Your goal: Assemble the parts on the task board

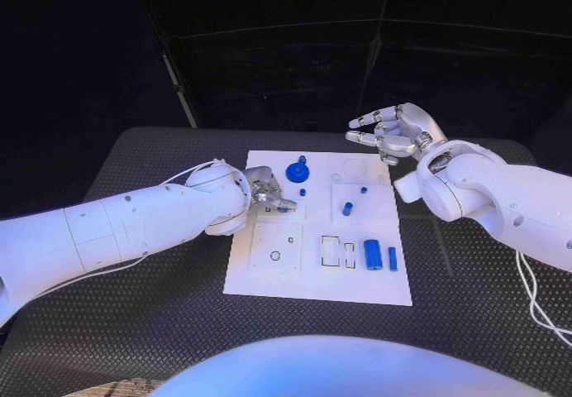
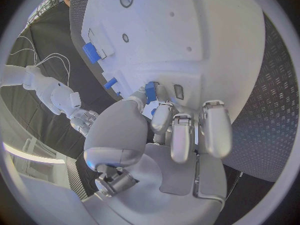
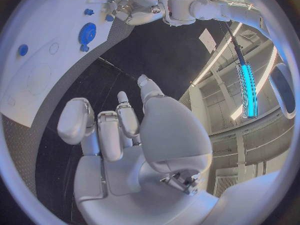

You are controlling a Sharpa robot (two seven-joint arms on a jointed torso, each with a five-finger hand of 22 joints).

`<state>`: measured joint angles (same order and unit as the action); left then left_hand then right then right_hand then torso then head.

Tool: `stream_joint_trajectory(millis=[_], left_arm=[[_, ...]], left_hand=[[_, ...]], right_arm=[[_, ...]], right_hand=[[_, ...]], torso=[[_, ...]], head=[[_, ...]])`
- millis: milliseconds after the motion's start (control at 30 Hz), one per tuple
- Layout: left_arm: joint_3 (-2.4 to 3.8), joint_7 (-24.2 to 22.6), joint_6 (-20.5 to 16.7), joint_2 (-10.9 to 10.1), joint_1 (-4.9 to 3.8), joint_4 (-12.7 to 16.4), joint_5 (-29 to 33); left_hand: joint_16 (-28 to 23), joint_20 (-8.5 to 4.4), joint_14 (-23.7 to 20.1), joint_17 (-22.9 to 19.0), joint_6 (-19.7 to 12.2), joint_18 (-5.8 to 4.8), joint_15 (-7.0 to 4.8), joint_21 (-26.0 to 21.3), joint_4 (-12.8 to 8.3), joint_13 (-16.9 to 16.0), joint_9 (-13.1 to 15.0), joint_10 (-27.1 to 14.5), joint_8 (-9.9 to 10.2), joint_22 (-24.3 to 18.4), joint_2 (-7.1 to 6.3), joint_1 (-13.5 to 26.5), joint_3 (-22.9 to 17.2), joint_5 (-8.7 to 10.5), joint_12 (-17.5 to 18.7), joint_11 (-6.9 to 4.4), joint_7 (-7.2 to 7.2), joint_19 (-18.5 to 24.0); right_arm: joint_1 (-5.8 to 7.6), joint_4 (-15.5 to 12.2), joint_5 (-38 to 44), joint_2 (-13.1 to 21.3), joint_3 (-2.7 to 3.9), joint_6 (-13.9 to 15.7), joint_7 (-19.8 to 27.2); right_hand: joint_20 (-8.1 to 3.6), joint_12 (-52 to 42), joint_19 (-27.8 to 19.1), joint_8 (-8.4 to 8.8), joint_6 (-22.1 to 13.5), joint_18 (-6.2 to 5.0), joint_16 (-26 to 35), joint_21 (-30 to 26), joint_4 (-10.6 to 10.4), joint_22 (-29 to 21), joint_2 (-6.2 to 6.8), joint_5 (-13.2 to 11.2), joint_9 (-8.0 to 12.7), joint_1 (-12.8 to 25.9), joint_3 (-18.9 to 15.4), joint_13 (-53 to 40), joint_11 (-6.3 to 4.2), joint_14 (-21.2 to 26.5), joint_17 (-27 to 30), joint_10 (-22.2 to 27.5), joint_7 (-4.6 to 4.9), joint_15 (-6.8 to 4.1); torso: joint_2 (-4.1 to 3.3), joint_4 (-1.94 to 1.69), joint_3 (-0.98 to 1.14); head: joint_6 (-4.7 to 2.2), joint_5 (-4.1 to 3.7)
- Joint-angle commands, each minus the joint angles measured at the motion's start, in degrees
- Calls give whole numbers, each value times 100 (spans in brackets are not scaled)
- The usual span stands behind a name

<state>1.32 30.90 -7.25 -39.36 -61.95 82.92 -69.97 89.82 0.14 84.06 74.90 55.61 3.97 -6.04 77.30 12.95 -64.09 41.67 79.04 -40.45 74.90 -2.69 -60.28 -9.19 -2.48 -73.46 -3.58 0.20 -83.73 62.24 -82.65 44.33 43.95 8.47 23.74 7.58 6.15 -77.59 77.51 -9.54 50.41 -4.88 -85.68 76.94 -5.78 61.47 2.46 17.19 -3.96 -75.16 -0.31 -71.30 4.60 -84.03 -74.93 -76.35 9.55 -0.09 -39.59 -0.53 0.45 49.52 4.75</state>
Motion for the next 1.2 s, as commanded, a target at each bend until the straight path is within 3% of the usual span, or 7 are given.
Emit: stream_joint_trajectory(millis=[33,233,667,1200], left_arm=[[11,25,37,-5,-4,16,-3],[26,26,51,-10,-5,11,-3],[137,25,80,-31,-9,-2,-3],[150,44,633,-27,-23,-69,-1]], left_hand=[[18,-6,594,1510,33,-100,-33,20,5,-9,3,53,-25,787,12,66,32,-23,-24,-1,-14,-64],[18,-7,594,1510,35,-101,-34,22,15,-14,5,56,-29,789,15,74,41,-23,-28,-3,-15,-66],[18,-14,594,1510,45,-107,-43,49,90,-32,19,68,-60,810,36,141,108,-24,-43,-13,-27,-82],[18,-21,594,1510,49,-113,-50,72,140,-68,34,88,-94,830,-46,202,243,-23,-70,-22,-37,-95]], right_arm=[[8,-10,6,-2,4,-26,53],[8,-13,6,4,4,-26,52],[8,-15,6,5,4,-26,51],[8,-5,6,-4,3,-44,41]], right_hand=[[-6,-5,-47,-37,-33,-52,22,-16,4,0,6,-13,4,73,-39,8,0,-374,-477,25,2,17],[-6,-5,-47,-37,-33,-52,22,-16,3,0,6,-13,4,73,-39,8,0,-374,-477,25,2,17],[-6,-6,-49,-38,-34,-53,22,-18,-2,-5,5,-15,4,80,-44,7,0,-374,-477,24,2,17],[-6,-5,-50,-40,-37,-53,25,-20,-10,-6,3,-16,4,89,-53,12,1,-373,-473,28,3,18]], torso=[[-4,0,0],[-2,1,-2],[-2,0,-2],[-5,-1,-5]], head=[[-3,5],[-8,-2],[-29,6],[-17,13]])
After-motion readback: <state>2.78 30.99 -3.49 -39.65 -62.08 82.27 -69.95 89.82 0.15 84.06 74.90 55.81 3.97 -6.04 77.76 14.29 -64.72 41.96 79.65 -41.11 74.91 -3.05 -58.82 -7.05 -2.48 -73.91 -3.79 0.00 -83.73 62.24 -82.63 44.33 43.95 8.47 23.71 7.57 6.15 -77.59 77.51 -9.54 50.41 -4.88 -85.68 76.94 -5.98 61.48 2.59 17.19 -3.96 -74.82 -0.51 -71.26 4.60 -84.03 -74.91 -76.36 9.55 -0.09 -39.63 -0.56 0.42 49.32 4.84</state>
